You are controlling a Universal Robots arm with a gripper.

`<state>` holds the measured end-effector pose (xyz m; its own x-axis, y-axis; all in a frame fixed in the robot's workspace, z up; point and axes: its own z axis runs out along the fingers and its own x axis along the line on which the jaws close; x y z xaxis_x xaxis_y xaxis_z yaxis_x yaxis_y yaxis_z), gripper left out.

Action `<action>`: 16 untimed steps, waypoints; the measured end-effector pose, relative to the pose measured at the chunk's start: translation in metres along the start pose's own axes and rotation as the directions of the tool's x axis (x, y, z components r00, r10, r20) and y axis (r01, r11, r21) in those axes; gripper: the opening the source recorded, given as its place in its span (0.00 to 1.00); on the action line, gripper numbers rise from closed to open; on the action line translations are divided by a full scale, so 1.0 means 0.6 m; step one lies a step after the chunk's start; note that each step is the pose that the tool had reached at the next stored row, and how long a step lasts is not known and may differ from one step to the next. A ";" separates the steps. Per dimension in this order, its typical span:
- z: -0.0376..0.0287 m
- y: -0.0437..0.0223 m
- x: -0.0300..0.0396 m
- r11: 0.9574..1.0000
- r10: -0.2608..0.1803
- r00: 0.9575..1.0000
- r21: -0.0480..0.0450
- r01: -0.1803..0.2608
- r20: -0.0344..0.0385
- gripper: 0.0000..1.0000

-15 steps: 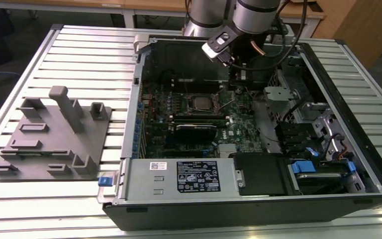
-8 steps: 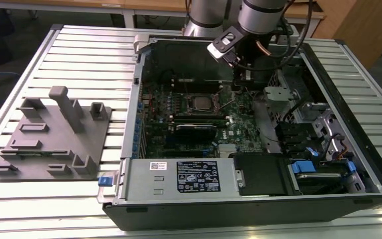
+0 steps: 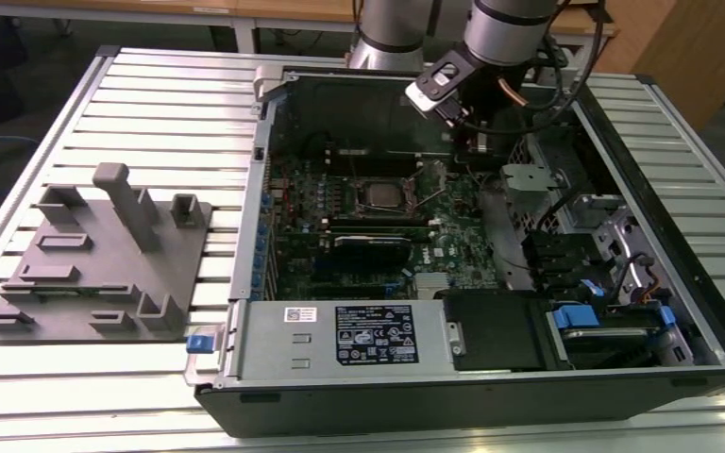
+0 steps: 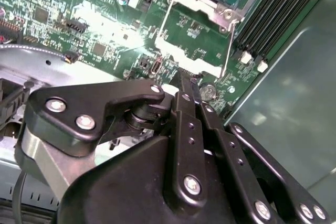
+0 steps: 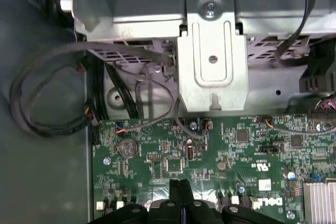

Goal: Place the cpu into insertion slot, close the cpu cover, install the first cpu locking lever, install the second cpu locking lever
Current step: 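Close the cpu cover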

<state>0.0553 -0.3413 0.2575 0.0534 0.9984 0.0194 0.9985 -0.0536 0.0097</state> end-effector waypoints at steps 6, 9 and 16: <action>0.003 0.005 0.000 1.000 0.000 1.000 0.000 0.000 0.000 0.10; 0.007 0.006 0.000 1.000 0.000 1.000 0.000 0.000 0.000 0.10; 0.015 0.007 0.000 1.000 0.000 1.000 0.000 0.000 0.000 0.10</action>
<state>0.0595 -0.3413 0.2488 0.0535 0.9984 0.0192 0.9985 -0.0537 0.0097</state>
